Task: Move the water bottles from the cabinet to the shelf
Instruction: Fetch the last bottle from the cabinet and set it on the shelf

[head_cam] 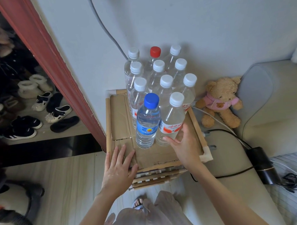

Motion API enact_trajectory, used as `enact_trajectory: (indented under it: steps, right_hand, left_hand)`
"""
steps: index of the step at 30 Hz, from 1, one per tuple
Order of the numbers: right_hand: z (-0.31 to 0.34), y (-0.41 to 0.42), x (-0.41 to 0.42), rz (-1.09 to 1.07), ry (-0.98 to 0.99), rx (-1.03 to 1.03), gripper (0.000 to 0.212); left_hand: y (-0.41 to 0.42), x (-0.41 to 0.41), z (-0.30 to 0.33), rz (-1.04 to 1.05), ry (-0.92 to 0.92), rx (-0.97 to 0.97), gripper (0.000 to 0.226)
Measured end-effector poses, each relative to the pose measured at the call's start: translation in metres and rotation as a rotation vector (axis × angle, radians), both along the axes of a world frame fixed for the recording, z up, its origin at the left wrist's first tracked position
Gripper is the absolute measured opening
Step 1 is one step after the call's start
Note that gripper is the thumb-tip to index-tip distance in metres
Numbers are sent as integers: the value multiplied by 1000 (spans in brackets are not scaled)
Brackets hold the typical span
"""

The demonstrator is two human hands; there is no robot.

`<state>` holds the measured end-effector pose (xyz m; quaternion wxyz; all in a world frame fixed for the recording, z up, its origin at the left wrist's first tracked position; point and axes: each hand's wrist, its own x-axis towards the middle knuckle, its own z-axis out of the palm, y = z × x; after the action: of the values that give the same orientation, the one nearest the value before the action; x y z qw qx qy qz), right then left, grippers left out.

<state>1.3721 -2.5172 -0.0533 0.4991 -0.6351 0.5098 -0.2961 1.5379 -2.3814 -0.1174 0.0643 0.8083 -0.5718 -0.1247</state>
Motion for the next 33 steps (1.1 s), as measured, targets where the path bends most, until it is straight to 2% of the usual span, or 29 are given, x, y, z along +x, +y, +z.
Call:
enact_trajectory:
  steps: [2,7,11,13,16,20,25,33]
  right_hand:
    - [-1,0,1,-7,6,-11,64]
    - [-1,-1,1,9,25,-13,66]
    - [-5,-2,-1,16,17,3,67]
    - [-6,-2,-2,25,-7,25,67]
    - [-6,0,-5,41,-69,58,64]
    - [-9,1,-6,41,-104,86,58]
    - [-13,0,-5,18,-76,84,53]
    - [-16,1,-4,54,-52,74,54]
  left_hand:
    - [0,-1,1,2,-3,-2,55]
    - [-1,0,-1,-23,-19,-1,55]
    - [-2,-1,4,-6,70,-35,70]
    - [-8,-2,11,29,229,-45,68]
    - [-23,-12,22,48,470,-179,59]
    - [-48,-24,33,202,698,-162,65]
    - [-63,-29,31,321,664,-231,58]
    - [-60,-31,26,371,624,-219,59]
